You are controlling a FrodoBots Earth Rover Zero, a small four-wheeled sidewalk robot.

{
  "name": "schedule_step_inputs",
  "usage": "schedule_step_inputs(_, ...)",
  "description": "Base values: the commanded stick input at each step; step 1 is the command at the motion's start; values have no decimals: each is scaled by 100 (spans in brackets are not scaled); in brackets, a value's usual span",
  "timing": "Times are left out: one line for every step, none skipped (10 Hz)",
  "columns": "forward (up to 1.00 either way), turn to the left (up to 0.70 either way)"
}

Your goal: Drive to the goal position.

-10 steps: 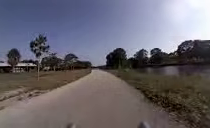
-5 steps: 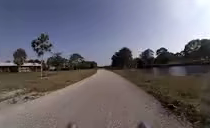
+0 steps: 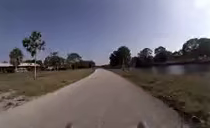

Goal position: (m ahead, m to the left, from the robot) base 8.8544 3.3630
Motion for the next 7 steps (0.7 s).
schedule_step_inputs(100, 3)
schedule_step_inputs(100, 3)
schedule_step_inputs(100, 3)
schedule_step_inputs(100, 3)
schedule_step_inputs(100, 3)
schedule_step_inputs(100, 3)
schedule_step_inputs(100, 20)
